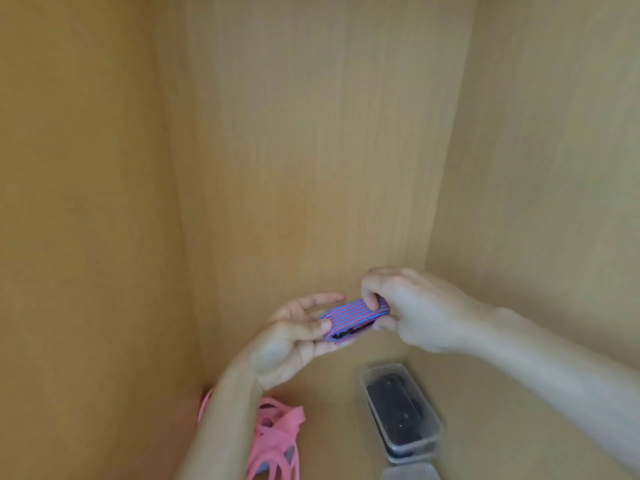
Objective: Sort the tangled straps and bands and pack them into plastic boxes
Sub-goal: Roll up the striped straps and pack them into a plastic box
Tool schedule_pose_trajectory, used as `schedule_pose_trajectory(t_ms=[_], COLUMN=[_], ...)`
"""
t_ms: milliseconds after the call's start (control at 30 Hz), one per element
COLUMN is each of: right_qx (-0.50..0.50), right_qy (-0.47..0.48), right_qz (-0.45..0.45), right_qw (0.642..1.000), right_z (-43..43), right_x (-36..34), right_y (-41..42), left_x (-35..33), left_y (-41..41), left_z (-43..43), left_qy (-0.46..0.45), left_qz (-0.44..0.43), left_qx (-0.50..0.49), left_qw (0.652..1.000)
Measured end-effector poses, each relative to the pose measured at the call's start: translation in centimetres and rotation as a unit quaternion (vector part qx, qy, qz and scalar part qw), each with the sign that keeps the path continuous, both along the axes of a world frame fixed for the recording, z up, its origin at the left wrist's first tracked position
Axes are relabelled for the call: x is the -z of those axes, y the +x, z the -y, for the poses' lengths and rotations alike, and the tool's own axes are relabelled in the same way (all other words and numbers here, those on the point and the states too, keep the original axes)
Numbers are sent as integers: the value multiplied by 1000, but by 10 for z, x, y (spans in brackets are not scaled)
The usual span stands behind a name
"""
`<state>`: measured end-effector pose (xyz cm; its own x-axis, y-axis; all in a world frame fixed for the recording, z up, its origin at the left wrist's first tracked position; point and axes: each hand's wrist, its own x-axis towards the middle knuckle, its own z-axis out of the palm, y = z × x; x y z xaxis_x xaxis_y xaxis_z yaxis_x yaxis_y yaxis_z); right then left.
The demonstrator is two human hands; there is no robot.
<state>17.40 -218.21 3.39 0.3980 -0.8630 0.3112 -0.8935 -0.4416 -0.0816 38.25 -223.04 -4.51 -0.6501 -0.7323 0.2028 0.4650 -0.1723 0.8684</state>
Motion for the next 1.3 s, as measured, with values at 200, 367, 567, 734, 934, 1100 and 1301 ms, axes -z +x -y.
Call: schedule_pose_trajectory(t_ms=[200,367,567,734,934,1100,1301], right_qx=[82,157,212,250,258,237,233], right_qy=[-39,-15,-7,15,-45,-46,-25], right_qz=[39,118,176,204,113,110,69], right_qw=[995,981,961,946,958,964,970], right_z=[-44,-80,-122,-141,-170,-188,-194], right_x=[83,158,224,253,273,300,322], right_y=[-2,-7,-5,5,31,42,36], left_x=[34,68,105,121,144,168,190], left_y=[-18,-36,-56,-58,-46,-46,-43], left_z=[-16,-42,-71,-85,-98,-109,-115], left_qy=[82,80,47,40,25,-18,-81], left_qz=[96,209,337,383,435,488,513], left_qx=[-64,-76,-77,-57,-34,-29,-50], left_qw=[990,972,937,921,899,872,853])
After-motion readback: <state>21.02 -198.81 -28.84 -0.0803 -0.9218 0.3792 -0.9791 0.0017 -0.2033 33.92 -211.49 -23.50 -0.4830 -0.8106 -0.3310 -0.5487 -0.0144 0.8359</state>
